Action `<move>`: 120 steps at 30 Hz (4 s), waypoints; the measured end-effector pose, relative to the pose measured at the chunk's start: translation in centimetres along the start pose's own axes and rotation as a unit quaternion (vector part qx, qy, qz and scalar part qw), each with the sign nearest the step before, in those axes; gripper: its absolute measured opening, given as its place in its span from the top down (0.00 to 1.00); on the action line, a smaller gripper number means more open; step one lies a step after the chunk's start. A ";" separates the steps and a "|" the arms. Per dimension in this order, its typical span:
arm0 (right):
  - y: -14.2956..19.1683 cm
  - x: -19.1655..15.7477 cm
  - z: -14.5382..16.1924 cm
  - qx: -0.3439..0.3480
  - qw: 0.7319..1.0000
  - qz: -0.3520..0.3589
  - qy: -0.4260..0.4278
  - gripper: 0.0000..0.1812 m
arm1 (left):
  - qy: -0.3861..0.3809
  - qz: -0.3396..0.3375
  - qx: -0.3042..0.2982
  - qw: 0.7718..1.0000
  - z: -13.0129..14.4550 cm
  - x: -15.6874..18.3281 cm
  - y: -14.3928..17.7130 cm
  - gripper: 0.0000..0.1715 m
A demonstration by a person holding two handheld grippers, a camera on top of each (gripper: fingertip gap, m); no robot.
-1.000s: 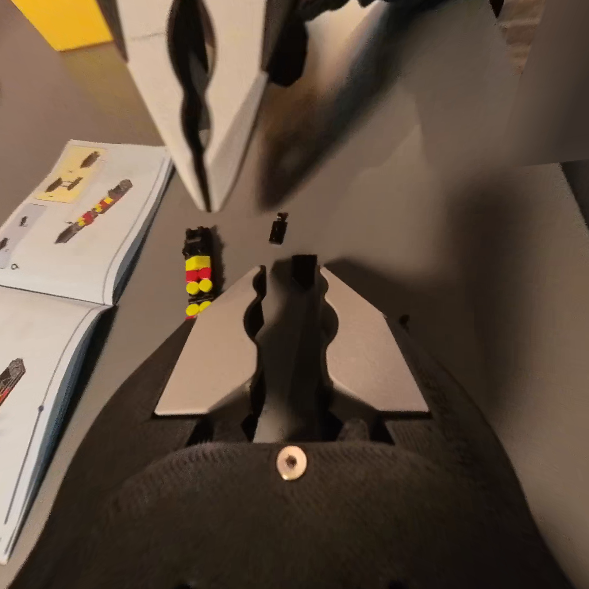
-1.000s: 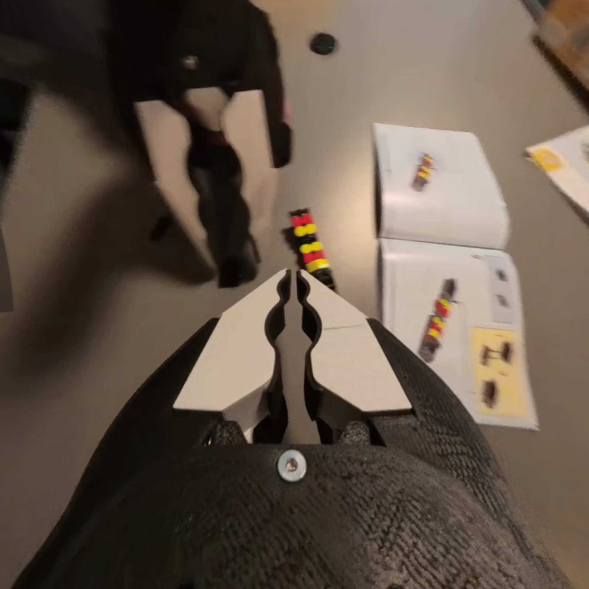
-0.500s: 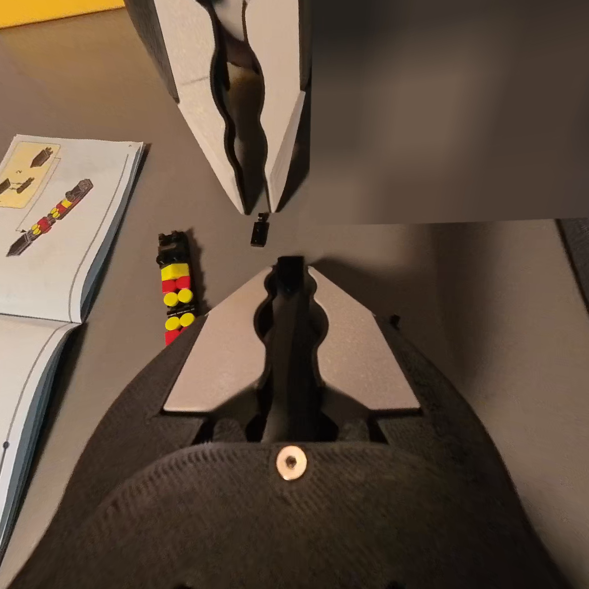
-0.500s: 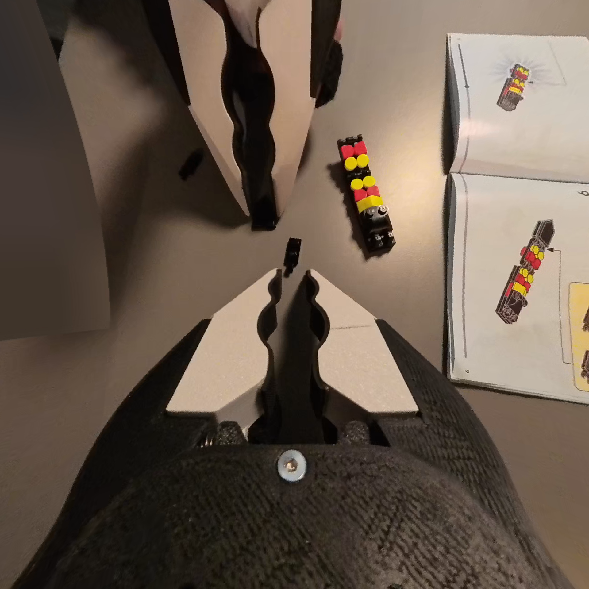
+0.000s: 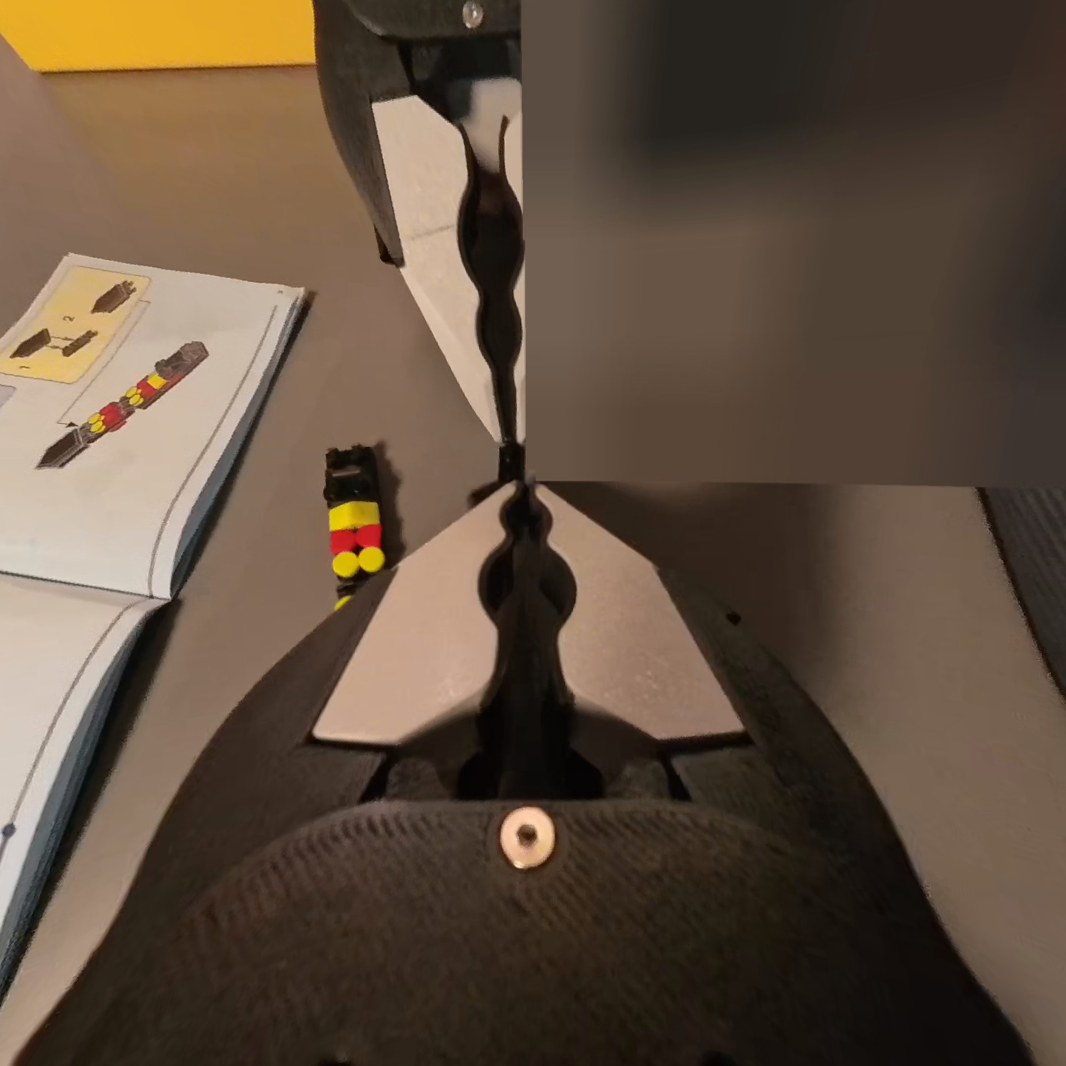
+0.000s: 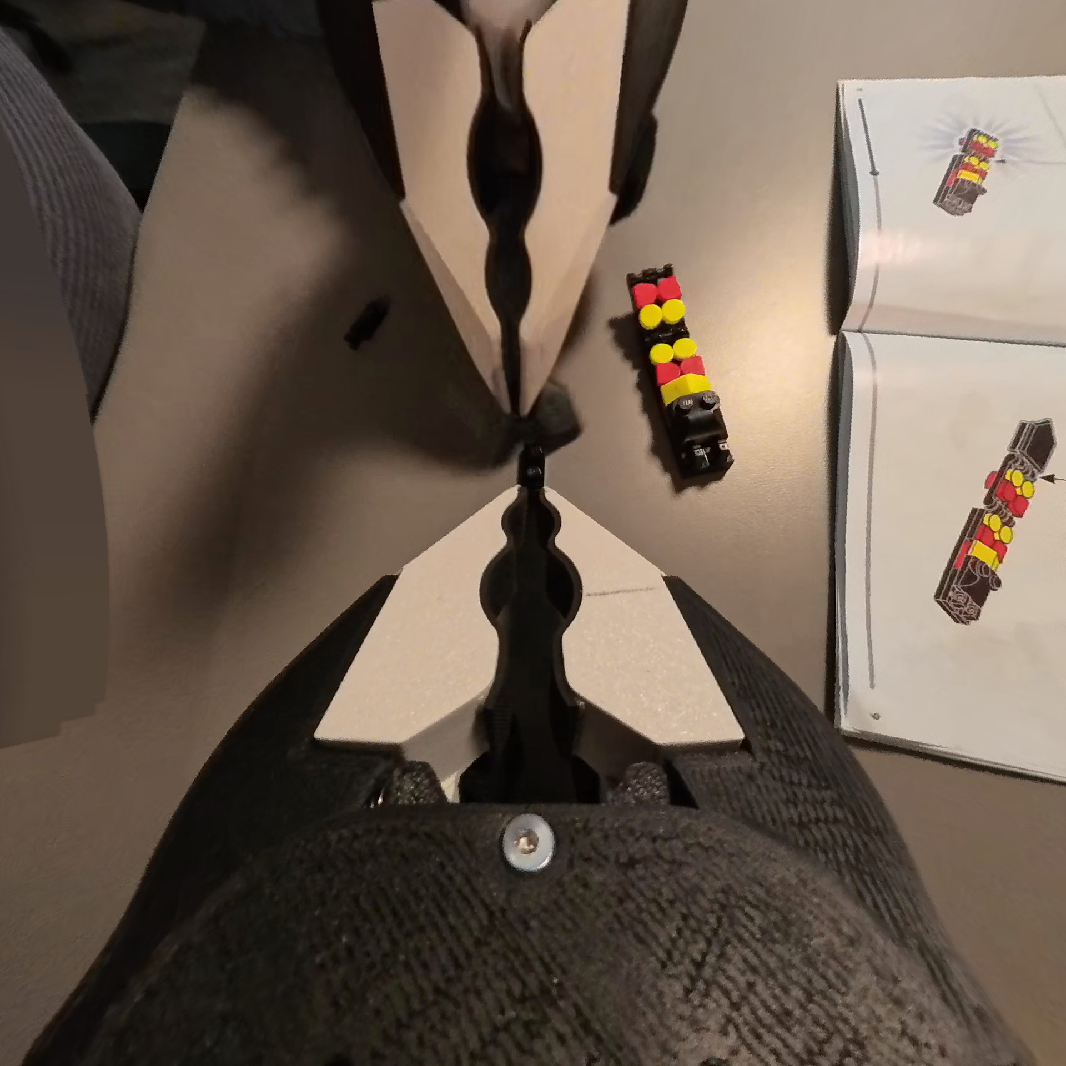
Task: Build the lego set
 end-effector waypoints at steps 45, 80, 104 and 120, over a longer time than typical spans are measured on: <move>0.0 -0.1 0.1 -0.001 0.999 -0.005 0.035 0.99 | -0.040 0.021 -0.083 0.996 0.9 -0.5 0.6 0.91; 0.9 -0.3 -0.6 0.039 0.962 -0.160 -0.219 1.00 | 0.381 0.239 0.006 0.893 -1.3 -1.3 -1.0 1.00; 0.8 0.5 0.0 0.027 0.978 -0.096 -0.184 1.00 | -0.025 -0.048 -0.061 0.997 -0.5 -0.9 -0.8 0.87; 0.7 0.1 0.3 0.007 0.998 -0.010 0.058 0.99 | 0.027 -0.061 -0.087 0.994 0.0 -1.9 -1.6 0.89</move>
Point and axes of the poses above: each gripper's, where its closed fingertips meet, y back along the fingers, z out of its underside, x = y × z across the jaws, the point moved 2 cm from there along y, back along the fingers, and after that the axes turned 1 degree about -x, right-handed, at the moved point
